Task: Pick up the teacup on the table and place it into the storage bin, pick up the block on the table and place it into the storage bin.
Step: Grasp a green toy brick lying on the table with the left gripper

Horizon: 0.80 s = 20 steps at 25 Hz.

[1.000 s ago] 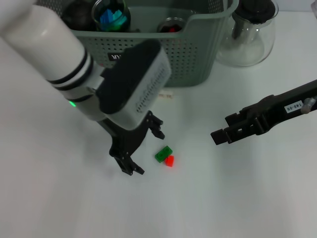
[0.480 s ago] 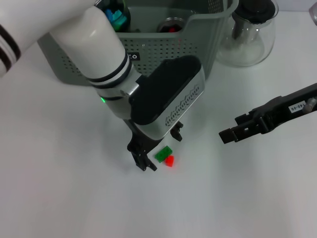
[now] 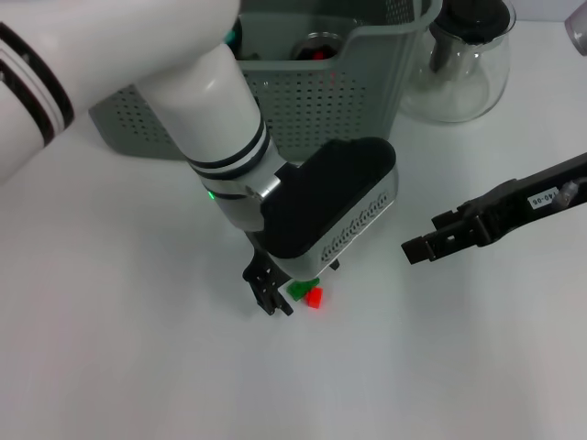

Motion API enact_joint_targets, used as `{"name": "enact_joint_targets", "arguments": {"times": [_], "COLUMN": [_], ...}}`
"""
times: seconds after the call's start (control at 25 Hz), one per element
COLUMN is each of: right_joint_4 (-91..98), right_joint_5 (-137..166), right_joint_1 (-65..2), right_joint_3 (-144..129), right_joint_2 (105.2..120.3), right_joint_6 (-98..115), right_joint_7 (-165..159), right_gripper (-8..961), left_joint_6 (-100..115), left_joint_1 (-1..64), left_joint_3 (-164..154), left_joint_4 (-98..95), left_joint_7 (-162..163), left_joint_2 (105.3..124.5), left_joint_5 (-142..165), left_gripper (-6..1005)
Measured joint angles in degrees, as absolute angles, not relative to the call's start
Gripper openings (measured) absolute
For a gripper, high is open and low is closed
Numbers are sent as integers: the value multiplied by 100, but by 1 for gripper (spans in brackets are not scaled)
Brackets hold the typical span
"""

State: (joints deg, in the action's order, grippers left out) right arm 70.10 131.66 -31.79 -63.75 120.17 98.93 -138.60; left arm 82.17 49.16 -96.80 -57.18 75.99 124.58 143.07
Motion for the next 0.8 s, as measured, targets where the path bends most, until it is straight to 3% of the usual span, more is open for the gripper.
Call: {"name": "enact_joint_targets", "arguments": {"times": [0.8], "right_joint_4": [6959], "right_joint_5": [13334], "right_joint_1": [-3234], "right_joint_3": [-6390], "right_joint_2": [12006], "right_joint_6": [9631], "right_joint_7": [-13876], "right_gripper": [836], "left_joint_6": [7885], "left_joint_1": [5256], "left_joint_3": [-9993], "left_joint_4": [-5215], "left_joint_7": [7615], "left_joint_2": [12463], "left_joint_5": [14369], "left_gripper": [770]}}
